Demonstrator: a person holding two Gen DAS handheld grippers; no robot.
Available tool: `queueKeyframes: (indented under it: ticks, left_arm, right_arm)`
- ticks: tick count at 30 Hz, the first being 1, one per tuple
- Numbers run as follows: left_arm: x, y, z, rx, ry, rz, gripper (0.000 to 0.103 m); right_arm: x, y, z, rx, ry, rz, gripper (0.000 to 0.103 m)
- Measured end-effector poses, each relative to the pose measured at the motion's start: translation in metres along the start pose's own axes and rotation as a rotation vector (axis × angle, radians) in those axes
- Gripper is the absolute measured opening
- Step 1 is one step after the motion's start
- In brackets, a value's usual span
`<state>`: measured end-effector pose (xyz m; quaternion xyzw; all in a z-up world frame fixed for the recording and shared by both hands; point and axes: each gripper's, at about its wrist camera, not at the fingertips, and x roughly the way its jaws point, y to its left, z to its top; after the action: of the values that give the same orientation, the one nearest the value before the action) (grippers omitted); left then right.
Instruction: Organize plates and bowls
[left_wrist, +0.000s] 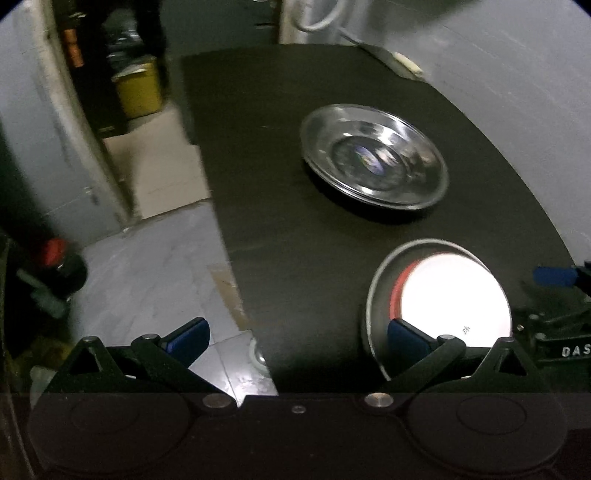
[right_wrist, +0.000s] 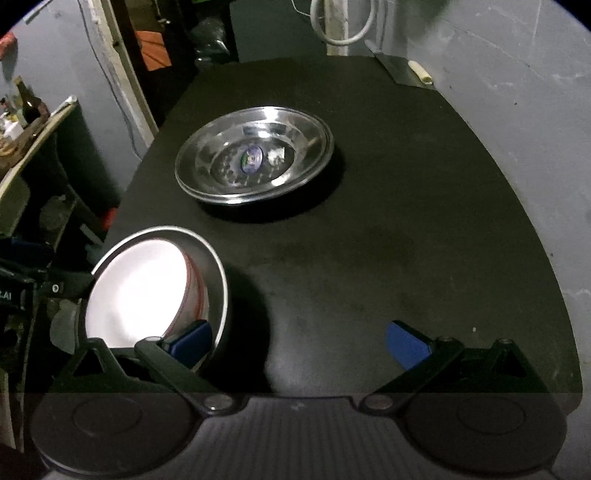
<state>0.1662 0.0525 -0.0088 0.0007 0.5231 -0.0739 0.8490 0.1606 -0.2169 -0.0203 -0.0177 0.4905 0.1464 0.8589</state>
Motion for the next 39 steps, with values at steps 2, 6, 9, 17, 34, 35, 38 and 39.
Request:
queueKeyframes:
  ticks: [2,6,9,17,34,35,38,39]
  left_arm:
    - [0.007,-0.002,0.001,0.034,0.019,0.002,0.102]
    - [0.017,-0.003,0.004,0.092,0.038,0.006,0.102]
    - [0.022,-0.007,0.005,0.136,0.049,0.015,0.102]
    - [0.025,-0.003,0.01,0.088,0.075,-0.096,0.082]
    - [0.032,0.005,0.018,0.046,0.103,-0.399,0.018]
    - [0.033,0.007,0.019,0.04,0.109,-0.409,0.018]
    - [0.035,0.012,0.019,0.012,0.122,-0.432,0.017]
    - [0.036,0.012,0.02,0.009,0.124,-0.435,0.017]
  right_arm:
    - [0.0,0.001,-0.001,0.009,0.003,-0.016,0.103]
    - [0.005,0.004,-0.002,0.031,0.029,-0.033,0.103]
    - [0.005,0.006,-0.001,0.029,0.036,-0.04,0.096]
    - [0.001,0.006,0.003,0.068,0.041,0.058,0.054]
    - [0.001,0.0,-0.004,0.324,0.056,0.171,0.012]
    - [0.001,-0.001,-0.004,0.343,0.056,0.175,0.012]
    - [0.003,-0.008,-0.006,0.399,0.066,0.199,0.012]
    - [0.004,-0.009,-0.006,0.403,0.068,0.204,0.012]
